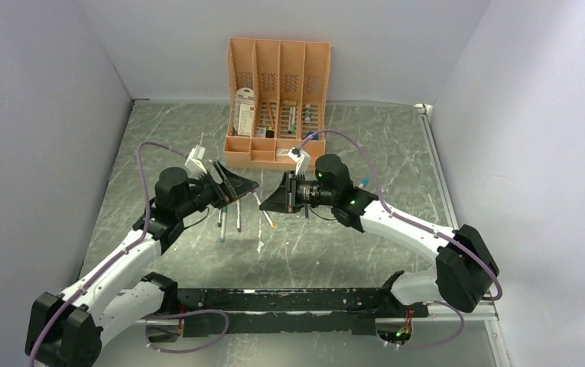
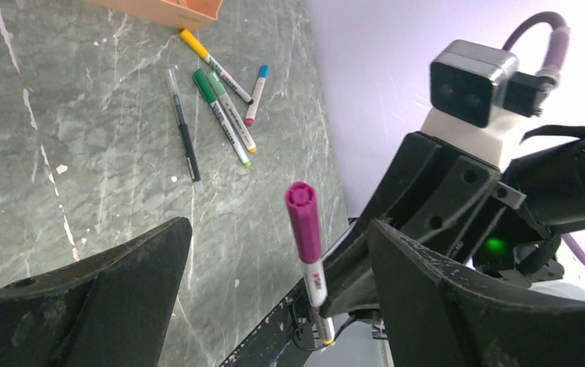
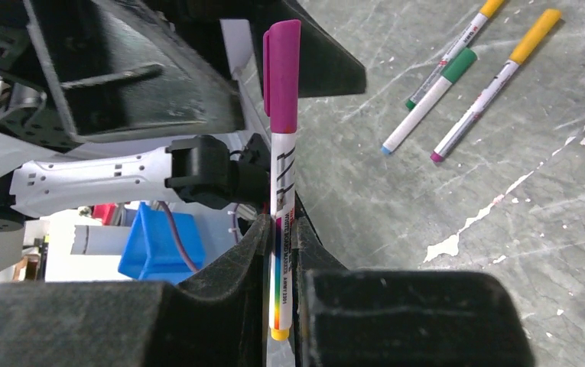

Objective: Open the pen caps

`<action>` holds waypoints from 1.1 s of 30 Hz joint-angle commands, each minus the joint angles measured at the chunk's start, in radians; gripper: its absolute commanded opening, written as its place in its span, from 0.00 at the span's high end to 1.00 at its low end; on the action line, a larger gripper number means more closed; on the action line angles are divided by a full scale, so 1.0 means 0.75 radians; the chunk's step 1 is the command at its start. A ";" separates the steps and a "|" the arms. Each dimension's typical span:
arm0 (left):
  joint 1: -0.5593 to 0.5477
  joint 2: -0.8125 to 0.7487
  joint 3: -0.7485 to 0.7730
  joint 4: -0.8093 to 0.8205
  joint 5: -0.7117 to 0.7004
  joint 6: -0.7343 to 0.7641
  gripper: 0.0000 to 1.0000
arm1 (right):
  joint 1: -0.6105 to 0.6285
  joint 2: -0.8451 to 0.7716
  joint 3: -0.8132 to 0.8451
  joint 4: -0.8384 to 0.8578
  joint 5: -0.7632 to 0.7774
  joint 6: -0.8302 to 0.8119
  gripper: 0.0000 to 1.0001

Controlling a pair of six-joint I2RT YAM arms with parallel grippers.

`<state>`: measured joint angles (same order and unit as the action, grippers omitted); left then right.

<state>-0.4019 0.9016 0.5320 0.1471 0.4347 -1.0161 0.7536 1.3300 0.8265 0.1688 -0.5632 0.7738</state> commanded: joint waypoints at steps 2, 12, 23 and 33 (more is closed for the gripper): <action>-0.044 0.061 0.018 0.135 -0.069 -0.037 0.05 | -0.005 -0.040 -0.021 0.080 -0.029 0.044 1.00; -0.060 0.152 0.092 0.119 -0.095 -0.008 0.20 | -0.005 -0.054 -0.063 0.075 -0.002 0.061 1.00; -0.127 0.208 0.111 0.086 -0.125 0.030 0.55 | -0.012 -0.058 -0.068 0.035 0.033 0.027 1.00; -0.185 0.264 0.174 0.001 -0.177 0.078 0.81 | -0.039 -0.039 -0.057 0.014 0.036 0.000 1.00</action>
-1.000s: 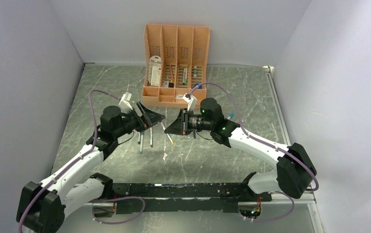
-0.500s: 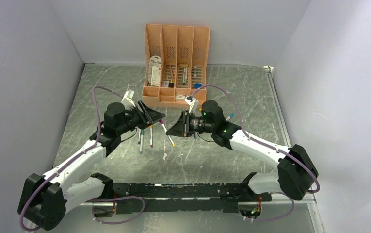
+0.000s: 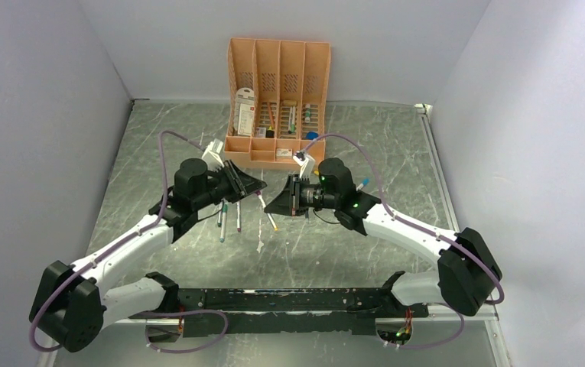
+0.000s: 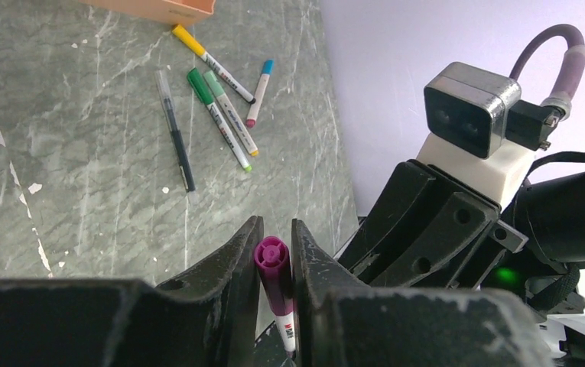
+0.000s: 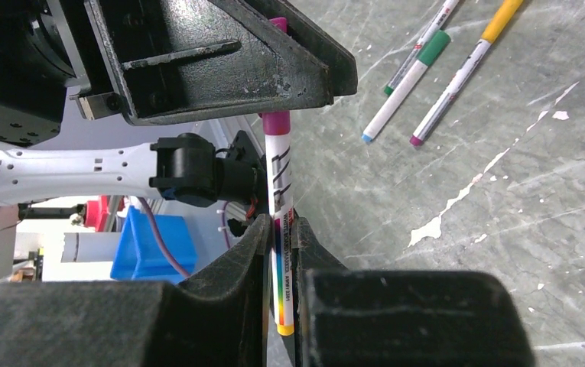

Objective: Open the pen caps

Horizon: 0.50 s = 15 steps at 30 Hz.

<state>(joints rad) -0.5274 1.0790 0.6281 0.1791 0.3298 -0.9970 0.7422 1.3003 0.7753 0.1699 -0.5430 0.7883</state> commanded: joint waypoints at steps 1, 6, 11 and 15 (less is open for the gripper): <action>-0.025 0.036 0.051 -0.044 -0.034 0.053 0.82 | -0.026 0.001 0.010 0.013 0.009 -0.020 1.00; -0.047 0.073 0.082 -0.070 -0.033 0.062 0.89 | -0.042 0.005 0.013 0.002 0.006 -0.027 1.00; -0.067 0.095 0.101 -0.098 -0.039 0.067 0.92 | -0.055 0.011 0.019 -0.011 -0.002 -0.038 1.00; -0.073 0.112 0.100 -0.087 -0.034 0.054 0.93 | -0.057 0.022 0.044 -0.043 0.002 -0.070 0.81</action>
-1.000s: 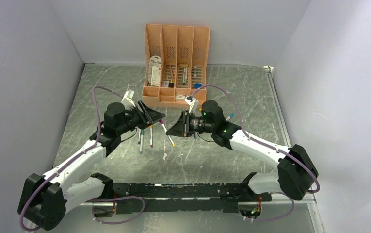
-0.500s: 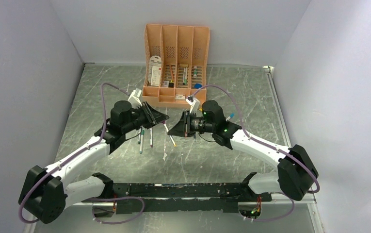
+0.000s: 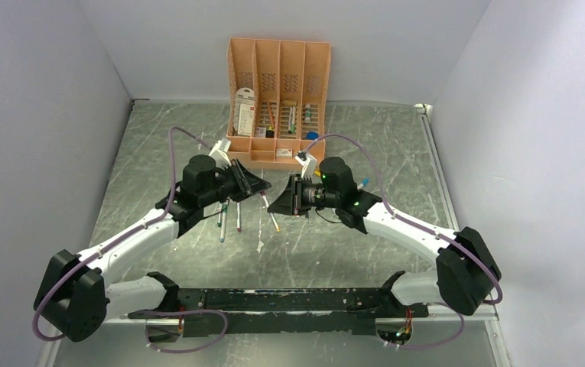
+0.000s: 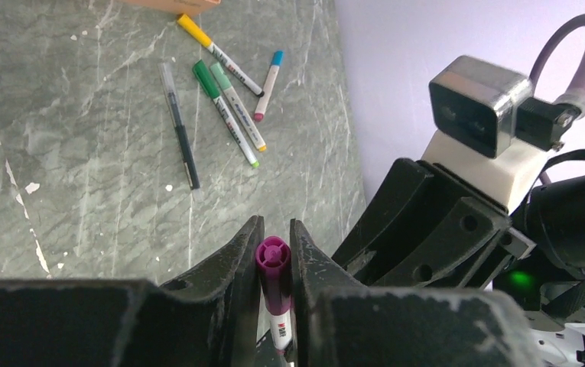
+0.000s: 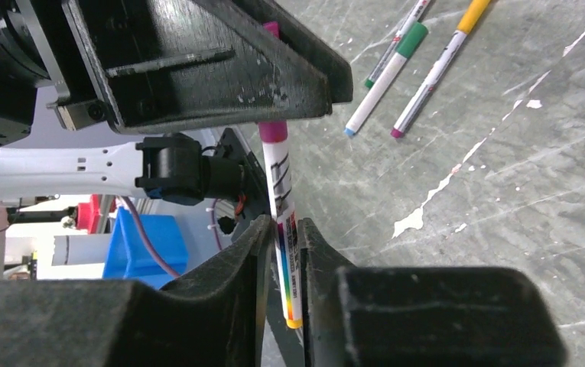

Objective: Open the pen caps

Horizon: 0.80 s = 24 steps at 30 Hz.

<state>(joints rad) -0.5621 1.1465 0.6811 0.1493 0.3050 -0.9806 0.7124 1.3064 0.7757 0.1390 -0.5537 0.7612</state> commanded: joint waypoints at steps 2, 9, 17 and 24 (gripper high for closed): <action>-0.032 0.033 0.028 -0.035 0.006 0.023 0.93 | -0.018 0.017 0.051 -0.015 0.027 -0.047 0.79; -0.042 0.067 0.035 -0.015 0.011 0.010 0.93 | -0.017 0.051 0.066 -0.024 0.029 -0.073 0.66; -0.042 0.104 0.043 0.034 0.033 -0.020 0.93 | -0.016 0.093 0.039 -0.016 0.030 -0.086 0.65; -0.042 0.164 0.051 0.092 0.050 -0.043 0.93 | -0.003 0.129 0.022 0.022 -0.029 -0.088 0.94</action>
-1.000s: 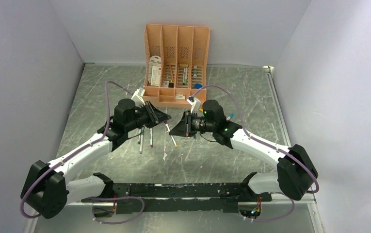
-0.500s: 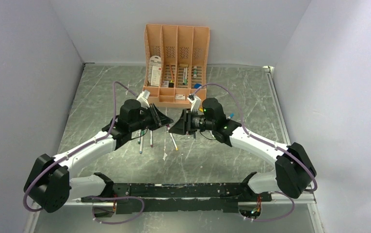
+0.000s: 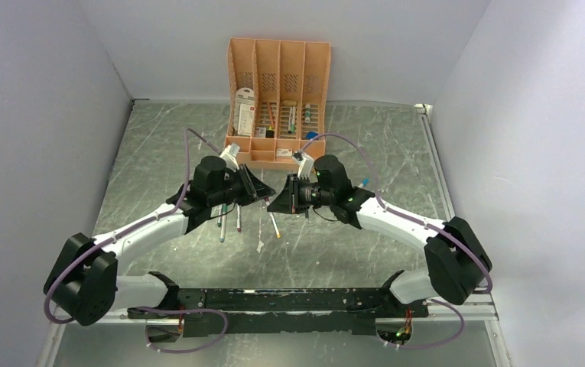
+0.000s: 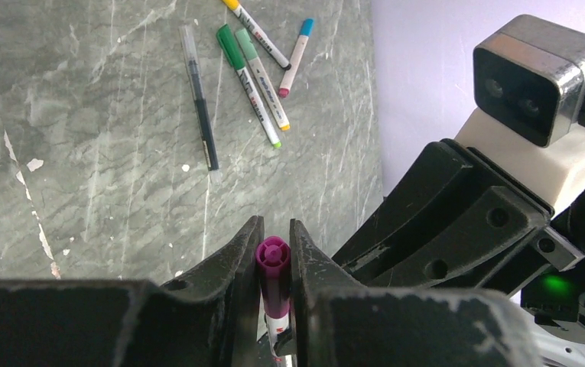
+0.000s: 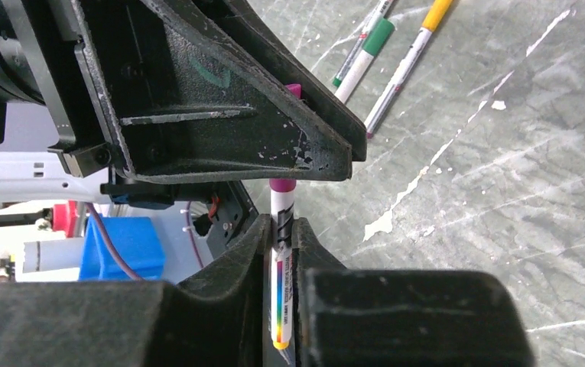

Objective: Open the pen caps

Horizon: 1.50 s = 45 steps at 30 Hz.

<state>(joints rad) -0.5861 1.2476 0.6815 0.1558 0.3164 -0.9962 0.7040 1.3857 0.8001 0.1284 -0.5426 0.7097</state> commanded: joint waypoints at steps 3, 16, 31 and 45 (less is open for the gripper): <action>-0.010 0.056 0.059 0.100 0.030 -0.024 0.93 | 0.010 0.013 -0.030 0.031 -0.045 -0.022 1.00; 0.030 0.191 0.259 0.079 -0.059 0.075 0.93 | 0.058 -0.110 -0.225 0.052 -0.017 0.043 1.00; 0.394 0.377 0.576 -0.019 0.109 0.166 0.93 | 0.131 -0.312 -0.356 -0.047 0.121 0.100 1.00; 0.407 -0.109 0.253 -0.622 0.047 0.436 0.91 | 0.000 -0.252 -0.249 -0.474 0.729 -0.002 1.00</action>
<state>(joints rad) -0.2840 1.2491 0.9241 -0.1616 0.3656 -0.7372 0.7418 1.1831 0.6209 -0.1650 -0.1215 0.7216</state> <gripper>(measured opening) 0.248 0.040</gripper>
